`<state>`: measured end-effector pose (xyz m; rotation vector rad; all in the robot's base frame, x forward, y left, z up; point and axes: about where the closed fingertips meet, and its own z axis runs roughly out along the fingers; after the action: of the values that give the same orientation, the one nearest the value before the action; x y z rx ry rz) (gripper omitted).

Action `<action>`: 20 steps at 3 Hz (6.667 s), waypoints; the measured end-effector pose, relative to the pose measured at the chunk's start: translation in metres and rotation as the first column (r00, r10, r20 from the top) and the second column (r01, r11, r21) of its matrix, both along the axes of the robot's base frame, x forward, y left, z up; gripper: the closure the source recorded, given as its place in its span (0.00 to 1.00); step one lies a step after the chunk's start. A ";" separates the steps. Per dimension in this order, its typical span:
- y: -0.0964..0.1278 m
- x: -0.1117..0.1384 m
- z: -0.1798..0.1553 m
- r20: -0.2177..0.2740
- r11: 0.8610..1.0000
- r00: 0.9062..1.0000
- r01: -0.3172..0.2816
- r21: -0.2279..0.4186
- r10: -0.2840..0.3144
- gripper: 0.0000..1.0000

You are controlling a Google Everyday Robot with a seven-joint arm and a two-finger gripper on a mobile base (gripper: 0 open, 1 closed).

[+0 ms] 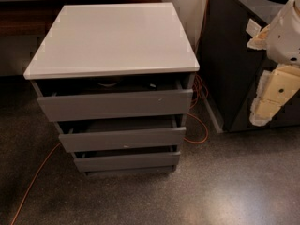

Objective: Pick rxbar blueberry from top drawer and place on counter

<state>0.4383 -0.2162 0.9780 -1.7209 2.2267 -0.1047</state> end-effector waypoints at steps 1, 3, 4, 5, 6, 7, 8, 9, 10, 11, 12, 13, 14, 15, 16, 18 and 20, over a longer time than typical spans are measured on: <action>0.000 0.000 0.000 0.001 1.000 1.000 0.000 0.000 0.000 0.00; 0.035 0.030 -0.049 0.019 0.997 0.998 -0.062 0.056 0.061 0.00; 0.058 0.045 -0.082 0.046 0.989 0.993 -0.109 0.096 0.105 0.00; 0.103 0.088 -0.159 0.130 0.965 0.971 -0.217 0.144 0.199 0.00; 0.103 0.089 -0.158 0.132 0.966 0.971 -0.217 0.144 0.199 0.00; 0.099 0.087 -0.163 0.138 0.971 0.972 -0.208 0.119 0.191 0.00; 0.104 0.097 -0.189 0.149 0.969 0.964 -0.235 0.082 0.221 0.00; 0.118 0.131 -0.224 0.190 0.953 0.943 -0.292 0.083 0.272 0.00; 0.130 0.157 -0.245 0.216 0.936 0.929 -0.330 0.120 0.300 0.00; 0.146 0.183 -0.267 0.223 0.911 0.919 -0.367 0.187 0.325 0.00; 0.161 0.207 -0.289 0.219 0.897 0.916 -0.382 0.225 0.335 0.00; 0.173 0.238 -0.307 0.220 0.901 0.923 -0.365 0.233 0.317 0.00; 0.177 0.254 -0.311 0.228 0.907 0.926 -0.353 0.231 0.302 0.00; 0.173 0.268 -0.312 0.231 0.918 0.932 -0.330 0.221 0.279 0.00; 0.171 0.271 -0.321 0.195 0.923 0.943 -0.310 0.228 0.268 0.21; 0.173 0.263 -0.325 0.164 0.920 0.948 -0.307 0.242 0.274 0.68; 0.173 0.260 -0.311 0.162 0.920 0.948 -0.307 0.246 0.273 1.00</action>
Offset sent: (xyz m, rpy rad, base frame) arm 0.0279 0.0290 -0.0444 0.0244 -0.0134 0.0585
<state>0.6982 -0.0434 0.6669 -1.8133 1.7796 0.1492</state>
